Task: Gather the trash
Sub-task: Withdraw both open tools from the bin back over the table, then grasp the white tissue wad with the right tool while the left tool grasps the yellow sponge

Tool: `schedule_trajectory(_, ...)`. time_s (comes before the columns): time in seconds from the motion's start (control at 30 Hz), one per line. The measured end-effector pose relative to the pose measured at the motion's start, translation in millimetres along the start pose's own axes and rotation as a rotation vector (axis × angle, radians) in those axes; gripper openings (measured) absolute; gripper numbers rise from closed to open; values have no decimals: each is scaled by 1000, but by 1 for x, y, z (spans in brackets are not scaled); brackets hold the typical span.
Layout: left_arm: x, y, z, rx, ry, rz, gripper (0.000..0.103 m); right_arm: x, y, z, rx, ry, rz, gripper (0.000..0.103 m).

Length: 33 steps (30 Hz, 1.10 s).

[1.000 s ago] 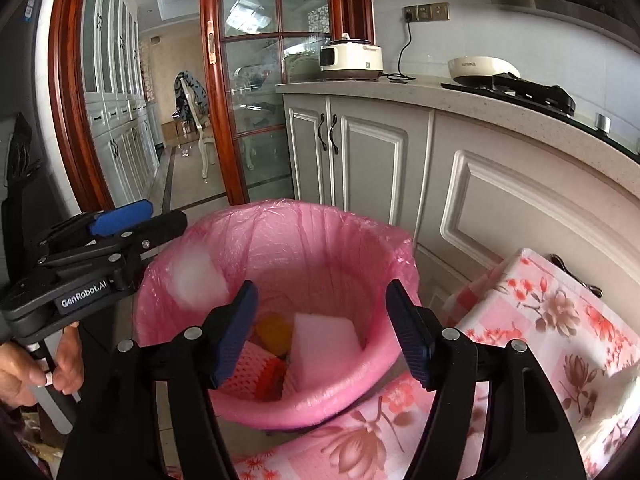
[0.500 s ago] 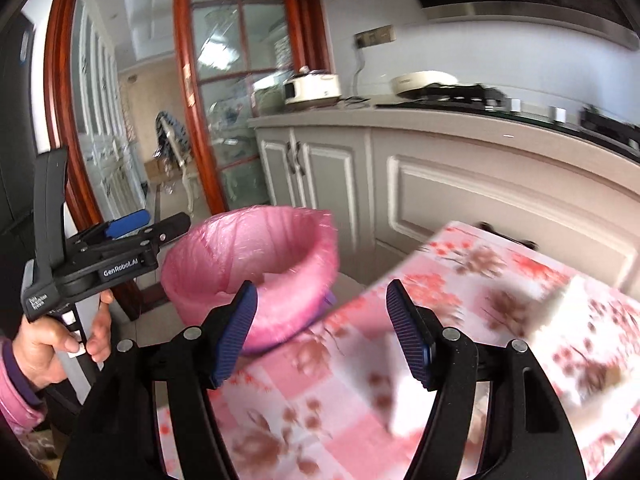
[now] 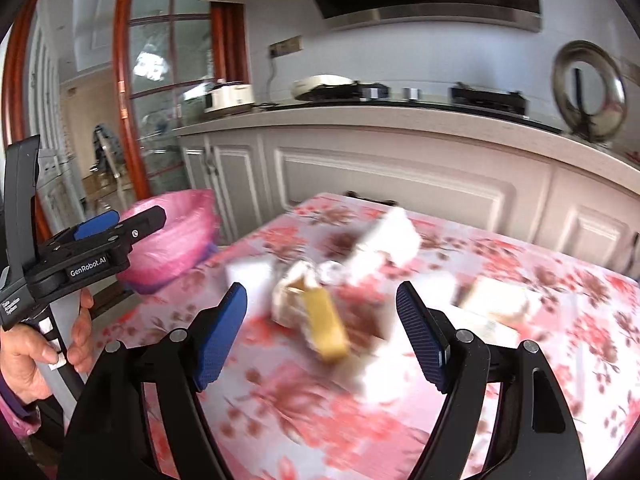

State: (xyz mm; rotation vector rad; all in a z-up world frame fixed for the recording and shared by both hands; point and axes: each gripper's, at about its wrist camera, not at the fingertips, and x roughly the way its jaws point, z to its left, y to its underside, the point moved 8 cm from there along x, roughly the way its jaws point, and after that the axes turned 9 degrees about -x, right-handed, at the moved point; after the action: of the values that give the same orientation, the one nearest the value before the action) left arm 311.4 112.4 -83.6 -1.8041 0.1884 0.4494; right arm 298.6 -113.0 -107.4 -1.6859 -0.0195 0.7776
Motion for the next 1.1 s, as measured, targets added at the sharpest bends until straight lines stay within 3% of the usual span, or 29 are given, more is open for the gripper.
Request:
schedule_trajectory(0.3,20,49,-61,92,70,103,98,1,40,-45,110,49,61,73)
schedule_trajectory(0.8,28,50,-44,84,31,98,98,60,72,-32,128,0,216,71)
schedule_trajectory(1.0,34,60,-45,96,50,130,98,74,78,-31,139,3,274,61)
schedule_trajectory(1.1,35,62,-49,108,55,133,98,77,81,-30,135,-12,298,40)
